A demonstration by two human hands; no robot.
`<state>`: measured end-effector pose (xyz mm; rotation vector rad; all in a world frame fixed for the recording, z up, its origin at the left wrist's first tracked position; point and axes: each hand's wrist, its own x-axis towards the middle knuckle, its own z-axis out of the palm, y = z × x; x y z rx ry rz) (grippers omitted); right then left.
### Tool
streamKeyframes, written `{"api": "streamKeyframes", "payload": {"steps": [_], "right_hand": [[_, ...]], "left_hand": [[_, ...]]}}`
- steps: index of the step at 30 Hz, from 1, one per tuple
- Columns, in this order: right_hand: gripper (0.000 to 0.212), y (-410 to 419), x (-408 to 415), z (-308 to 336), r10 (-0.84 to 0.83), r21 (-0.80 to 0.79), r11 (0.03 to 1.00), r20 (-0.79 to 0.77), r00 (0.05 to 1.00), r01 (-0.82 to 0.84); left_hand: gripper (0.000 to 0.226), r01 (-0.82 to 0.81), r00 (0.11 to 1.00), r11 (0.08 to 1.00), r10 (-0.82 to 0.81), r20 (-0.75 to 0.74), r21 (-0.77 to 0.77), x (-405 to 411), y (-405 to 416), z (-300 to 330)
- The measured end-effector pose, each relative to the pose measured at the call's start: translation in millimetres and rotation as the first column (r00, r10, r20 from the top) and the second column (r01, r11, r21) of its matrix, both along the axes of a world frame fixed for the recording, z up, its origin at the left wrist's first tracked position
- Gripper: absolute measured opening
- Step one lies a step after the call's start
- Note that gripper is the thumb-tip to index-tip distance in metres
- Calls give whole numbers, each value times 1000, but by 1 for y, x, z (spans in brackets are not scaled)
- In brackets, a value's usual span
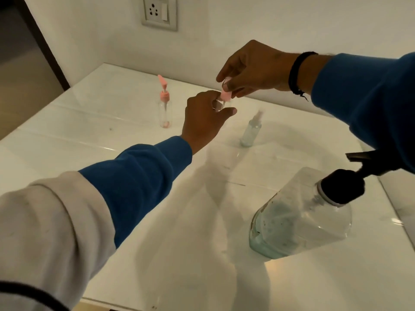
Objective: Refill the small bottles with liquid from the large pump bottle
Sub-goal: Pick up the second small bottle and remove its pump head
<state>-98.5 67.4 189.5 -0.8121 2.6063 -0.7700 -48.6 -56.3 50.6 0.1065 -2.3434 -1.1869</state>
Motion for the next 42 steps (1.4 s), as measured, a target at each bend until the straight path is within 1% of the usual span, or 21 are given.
{"api": "streamKeyframes", "payload": {"steps": [3,6,13,17,19,22,23,24,26,28,29,32,35,38,40,42], "right_hand": [[23,2,9,24,1,-13,1000,-70,998,-2],[25,7,23,57,-1,-48,999,-107,994,-4],[28,17,82,156,-23,-138,990,-200,979,-5],[27,24,129,218,-42,-179,984,-271,962,-8],[28,29,158,246,-58,-213,977,-306,950,-9],[34,38,200,283,-102,-282,959,-333,937,4],[36,40,214,292,-124,-309,951,-340,932,14],[37,42,228,302,-150,-340,940,-348,925,24],[36,45,254,316,-213,-410,911,-361,908,51],[32,49,282,327,-295,-491,867,-374,879,83],[32,50,295,330,-343,-535,839,-374,862,101],[37,50,329,334,-486,-683,716,-339,805,144],[39,48,363,334,-609,-781,599,-303,733,175],[39,47,388,332,-661,-845,507,-257,705,168],[36,47,401,328,-666,-862,481,-239,707,162],[33,46,409,324,-669,-878,454,-221,709,154]], "left_hand": [[39,26,998,1000,-26,-54,1,8,2,31],[33,57,990,998,-58,-128,-11,23,5,66],[31,81,964,997,-80,-253,-4,73,8,169],[25,99,943,995,-100,-316,-18,113,12,232],[28,109,932,994,-108,-345,-17,138,16,264],[46,111,909,994,-111,-401,-23,179,25,306],[45,127,899,992,-122,-421,-16,193,28,317],[39,150,886,989,-140,-441,-13,206,30,328],[24,179,864,984,-163,-477,-12,229,32,346],[17,194,835,981,-171,-523,-10,254,37,365],[18,197,819,980,-173,-548,-16,265,39,374],[35,184,773,980,-188,-606,-69,295,46,393],[26,167,754,982,-186,-630,-91,322,53,407],[36,151,741,987,-149,-654,-54,342,58,416],[38,141,747,989,-130,-652,-36,351,60,418],[45,126,742,991,-126,-659,-48,358,61,418]]}}
